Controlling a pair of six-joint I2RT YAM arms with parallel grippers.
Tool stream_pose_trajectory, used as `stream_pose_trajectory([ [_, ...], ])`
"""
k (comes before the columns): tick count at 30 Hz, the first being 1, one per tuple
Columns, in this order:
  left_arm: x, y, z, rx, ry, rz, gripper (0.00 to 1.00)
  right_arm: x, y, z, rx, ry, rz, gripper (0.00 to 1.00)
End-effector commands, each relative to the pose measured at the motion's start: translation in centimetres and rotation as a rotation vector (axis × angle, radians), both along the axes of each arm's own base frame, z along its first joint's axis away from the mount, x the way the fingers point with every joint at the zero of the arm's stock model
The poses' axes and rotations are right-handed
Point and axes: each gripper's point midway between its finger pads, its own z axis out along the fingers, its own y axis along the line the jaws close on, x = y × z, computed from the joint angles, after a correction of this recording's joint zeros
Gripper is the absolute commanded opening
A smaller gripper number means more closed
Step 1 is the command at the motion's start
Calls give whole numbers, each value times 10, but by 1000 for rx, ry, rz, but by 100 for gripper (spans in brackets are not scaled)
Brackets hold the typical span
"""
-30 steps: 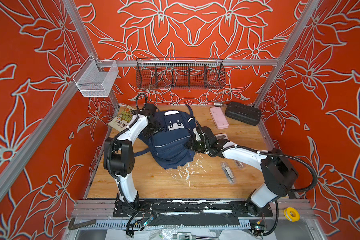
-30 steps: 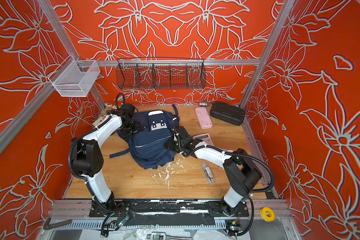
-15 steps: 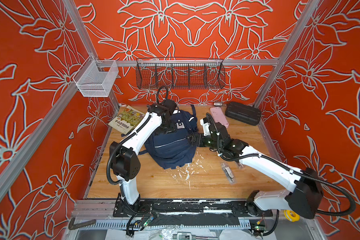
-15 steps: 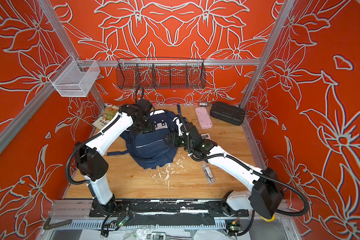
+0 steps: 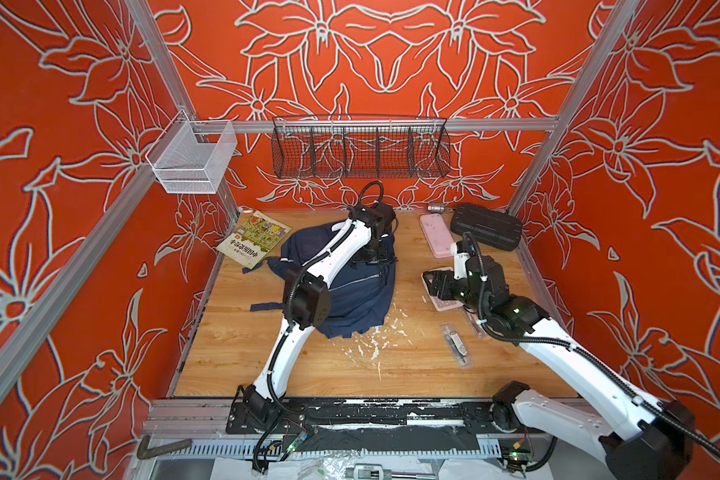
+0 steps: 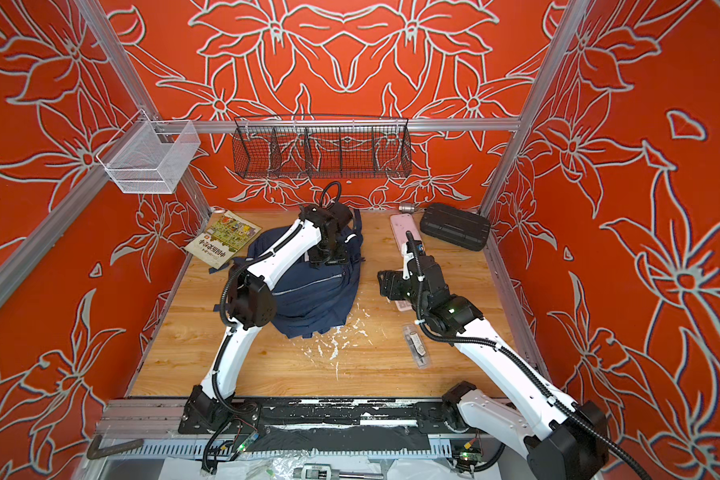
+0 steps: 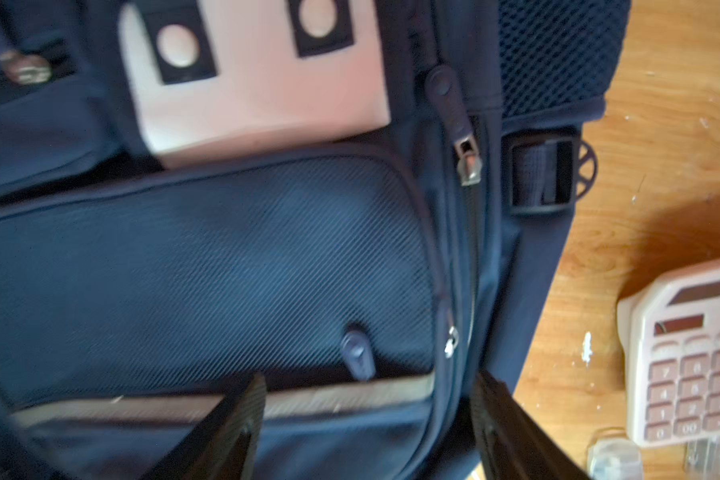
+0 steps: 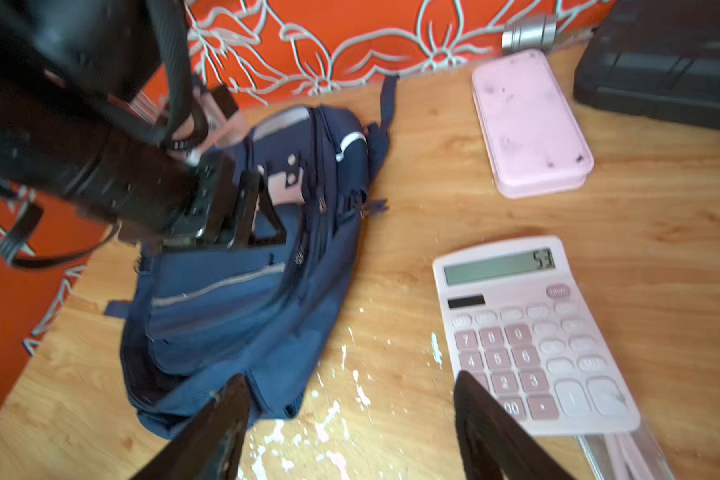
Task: Pack the student bag
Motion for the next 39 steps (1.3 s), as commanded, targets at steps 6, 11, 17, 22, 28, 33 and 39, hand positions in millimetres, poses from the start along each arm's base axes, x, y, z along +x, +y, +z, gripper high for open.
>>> stream_pose_trajectory([
  [6,-35,-1,-14,127,87,-124,75,1,-11,-22,-93,19,11,74],
  [11,-42,-4,-23,178,107,-178,75,7,-4,-30,-98,47,31,72],
  [17,-52,16,-34,351,144,-221,73,10,-4,-37,-102,60,27,71],
  [22,-49,30,-38,439,142,-219,71,12,-5,-39,-110,59,18,70],
  [28,-43,31,-32,459,116,-249,30,16,6,-35,-131,3,98,67],
  [33,-50,45,4,500,57,-323,0,14,30,-30,-154,-159,296,67],
  [39,-48,48,59,460,-116,-473,0,15,59,-33,-215,-340,518,61],
])
